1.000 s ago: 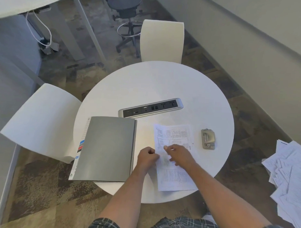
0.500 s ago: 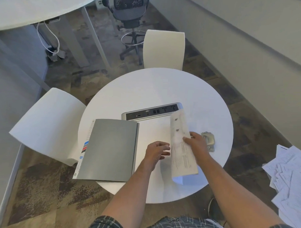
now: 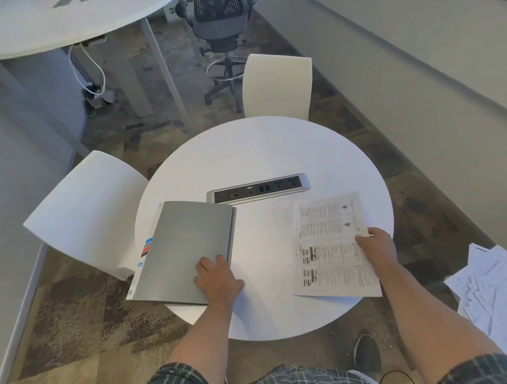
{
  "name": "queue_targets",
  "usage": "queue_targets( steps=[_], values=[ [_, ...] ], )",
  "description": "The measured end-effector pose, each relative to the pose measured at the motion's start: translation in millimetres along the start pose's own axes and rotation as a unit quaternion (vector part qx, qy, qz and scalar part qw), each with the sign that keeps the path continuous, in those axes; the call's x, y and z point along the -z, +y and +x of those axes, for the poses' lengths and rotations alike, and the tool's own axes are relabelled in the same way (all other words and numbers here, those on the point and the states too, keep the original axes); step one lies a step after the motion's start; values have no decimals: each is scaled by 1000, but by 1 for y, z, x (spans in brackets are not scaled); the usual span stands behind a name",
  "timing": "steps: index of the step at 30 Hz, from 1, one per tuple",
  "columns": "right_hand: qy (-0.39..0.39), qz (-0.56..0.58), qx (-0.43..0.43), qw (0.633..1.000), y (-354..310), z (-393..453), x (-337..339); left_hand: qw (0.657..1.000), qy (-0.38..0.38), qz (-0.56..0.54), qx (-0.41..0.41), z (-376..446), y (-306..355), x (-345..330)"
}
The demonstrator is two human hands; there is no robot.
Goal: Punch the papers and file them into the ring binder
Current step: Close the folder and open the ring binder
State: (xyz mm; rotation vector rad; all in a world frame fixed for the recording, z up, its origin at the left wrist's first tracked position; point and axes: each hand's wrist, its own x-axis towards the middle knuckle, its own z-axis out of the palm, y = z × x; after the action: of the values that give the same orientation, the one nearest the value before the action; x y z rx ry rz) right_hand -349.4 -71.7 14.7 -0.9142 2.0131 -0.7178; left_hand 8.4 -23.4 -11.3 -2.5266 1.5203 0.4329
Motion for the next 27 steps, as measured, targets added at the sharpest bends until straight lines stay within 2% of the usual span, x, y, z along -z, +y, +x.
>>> queue_targets(
  steps=[4,8,13,18,20,23,27],
  values=[
    [18,-60,-36,997,13,-4,-2,998,-41,40,26,-2,-14,-6],
    [14,-90,-80,993,20,-3,-6,998,-47,28,23,1,-15,-11],
    [58,-133,-75,987,22,-5,-12,999,-34,18,7,2,-11,-11],
    [191,-231,28,954,19,-21,-24,998,-37,40,-16,3,-11,-9],
    [215,-236,74,945,20,-26,-29,998,-36,46,-33,5,-12,-9],
    [199,-233,134,943,22,-31,-36,997,-47,35,-52,8,-12,-9],
    [113,-200,212,950,20,-39,-50,995,-53,45,-78,8,-10,-10]
  ],
)
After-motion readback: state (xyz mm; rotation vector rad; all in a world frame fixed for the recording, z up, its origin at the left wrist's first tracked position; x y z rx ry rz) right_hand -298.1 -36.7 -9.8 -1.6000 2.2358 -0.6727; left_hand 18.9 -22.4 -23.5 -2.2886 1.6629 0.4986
